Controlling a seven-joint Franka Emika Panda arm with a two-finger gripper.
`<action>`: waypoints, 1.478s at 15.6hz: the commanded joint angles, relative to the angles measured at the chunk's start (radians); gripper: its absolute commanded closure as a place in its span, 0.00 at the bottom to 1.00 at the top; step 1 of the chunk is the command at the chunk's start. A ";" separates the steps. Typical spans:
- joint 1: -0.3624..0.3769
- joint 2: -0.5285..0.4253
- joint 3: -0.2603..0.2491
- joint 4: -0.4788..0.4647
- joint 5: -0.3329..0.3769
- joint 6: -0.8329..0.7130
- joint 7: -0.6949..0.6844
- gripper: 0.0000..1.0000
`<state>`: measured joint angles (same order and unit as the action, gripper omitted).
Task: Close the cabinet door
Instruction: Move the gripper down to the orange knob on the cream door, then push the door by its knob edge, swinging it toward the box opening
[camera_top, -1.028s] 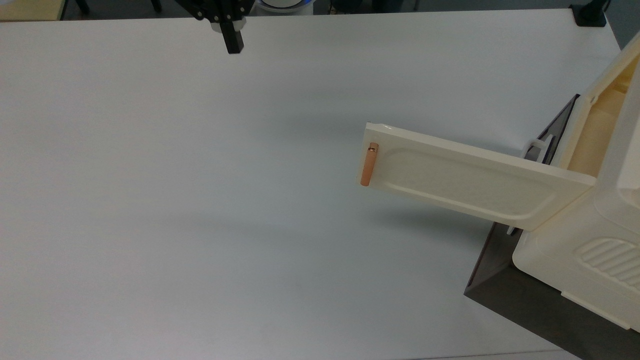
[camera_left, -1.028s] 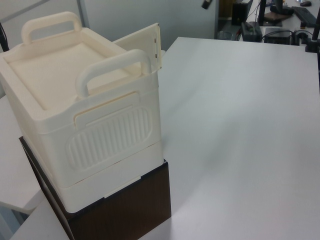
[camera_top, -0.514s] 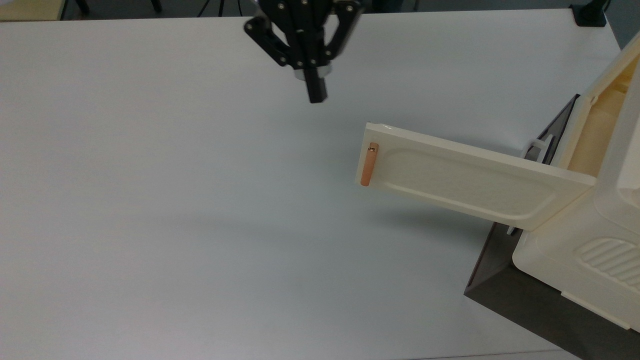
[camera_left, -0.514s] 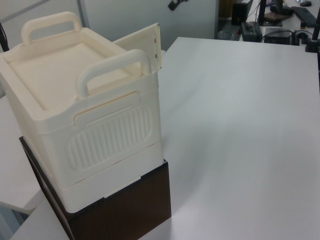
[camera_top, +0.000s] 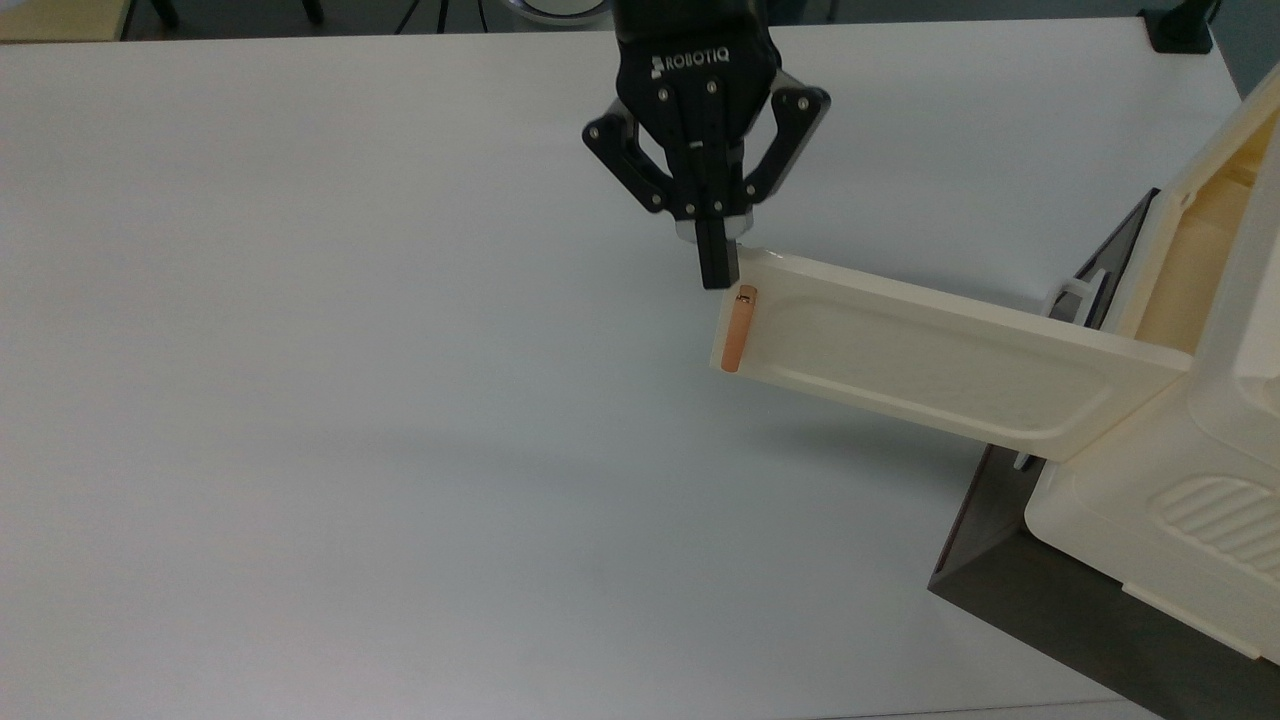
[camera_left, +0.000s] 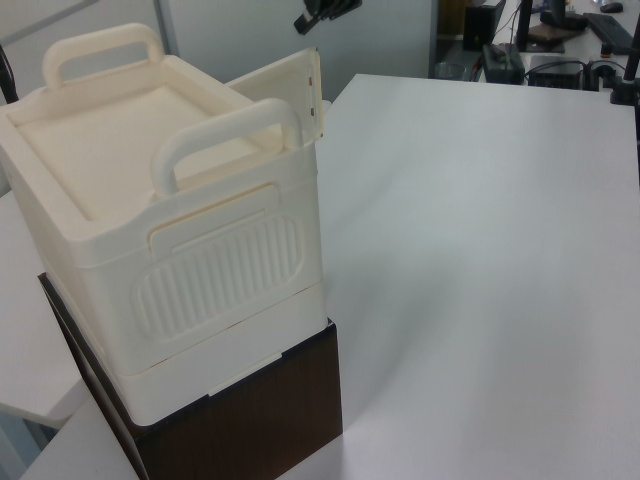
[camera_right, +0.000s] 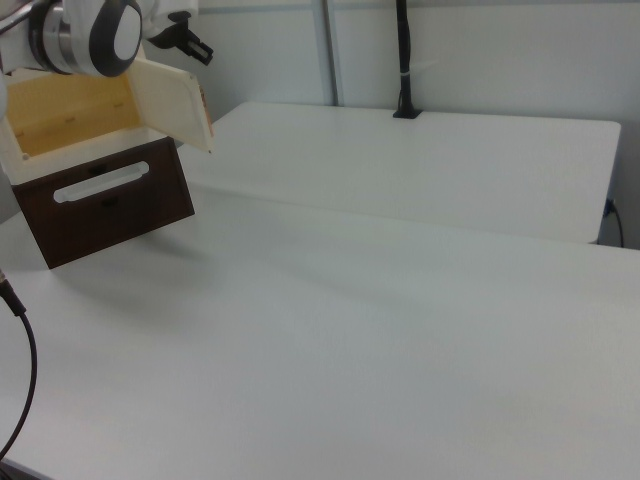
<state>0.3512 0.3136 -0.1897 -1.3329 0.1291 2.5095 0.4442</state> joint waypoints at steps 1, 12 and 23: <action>0.032 0.022 -0.025 0.021 -0.014 0.016 0.031 0.97; 0.063 -0.042 0.028 0.021 0.070 -0.495 -0.036 0.98; 0.114 -0.051 0.075 0.021 0.069 -0.563 -0.147 0.98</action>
<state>0.4377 0.2850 -0.1116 -1.2961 0.1804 1.9711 0.3391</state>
